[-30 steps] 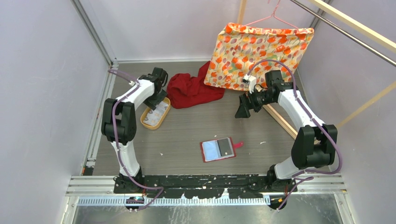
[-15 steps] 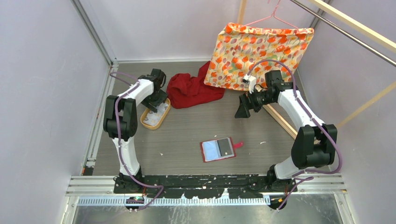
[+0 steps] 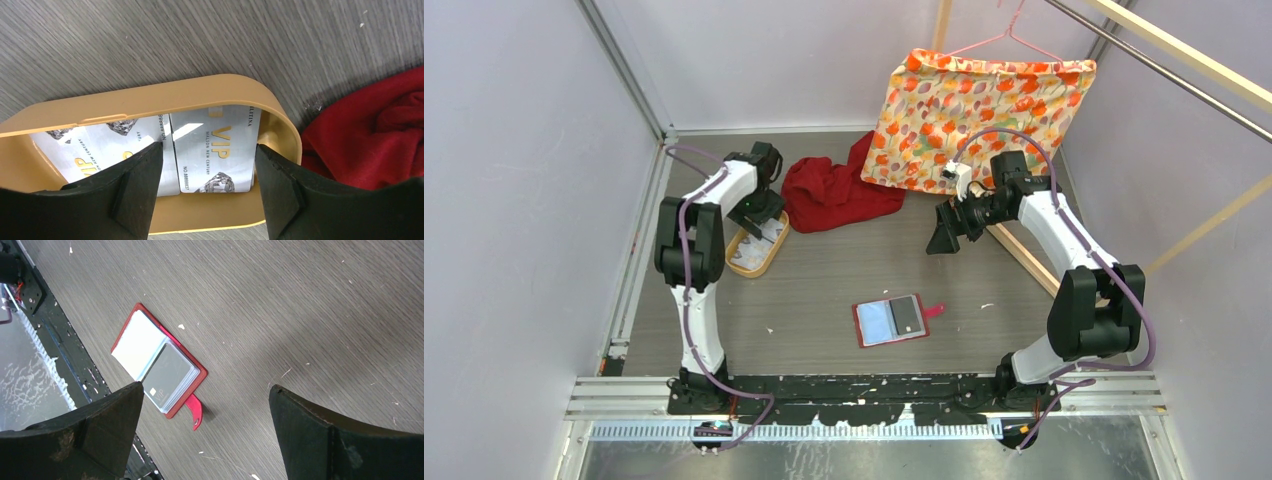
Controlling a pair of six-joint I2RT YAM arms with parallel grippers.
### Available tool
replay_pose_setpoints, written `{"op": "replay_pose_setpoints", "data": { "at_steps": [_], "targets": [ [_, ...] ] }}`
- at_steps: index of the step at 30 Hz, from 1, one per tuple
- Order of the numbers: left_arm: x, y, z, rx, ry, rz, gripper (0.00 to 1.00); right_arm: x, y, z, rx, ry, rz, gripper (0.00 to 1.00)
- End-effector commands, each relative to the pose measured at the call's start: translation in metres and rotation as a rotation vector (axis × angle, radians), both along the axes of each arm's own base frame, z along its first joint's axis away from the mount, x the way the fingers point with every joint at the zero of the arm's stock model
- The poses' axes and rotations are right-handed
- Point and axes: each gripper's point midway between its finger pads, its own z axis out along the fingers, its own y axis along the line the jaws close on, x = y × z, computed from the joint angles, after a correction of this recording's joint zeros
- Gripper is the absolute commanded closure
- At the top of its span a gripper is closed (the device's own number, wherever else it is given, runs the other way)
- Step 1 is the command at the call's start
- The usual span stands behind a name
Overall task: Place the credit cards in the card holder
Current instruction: Pick up the credit card from the storage box.
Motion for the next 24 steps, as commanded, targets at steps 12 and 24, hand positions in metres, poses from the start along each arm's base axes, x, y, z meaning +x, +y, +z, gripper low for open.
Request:
{"op": "replay_pose_setpoints", "data": {
  "at_steps": [12, 24],
  "targets": [
    [0.004, 0.005, 0.012, -0.026, -0.031, -0.003, 0.54, 0.001, 0.004, 0.010, 0.028, -0.029, 0.024, 0.00],
    [0.004, 0.010, 0.032, -0.016, -0.137, -0.003, 0.54, -0.001, 0.005, 0.010, 0.035, -0.027, 0.034, 0.00]
  ]
}}
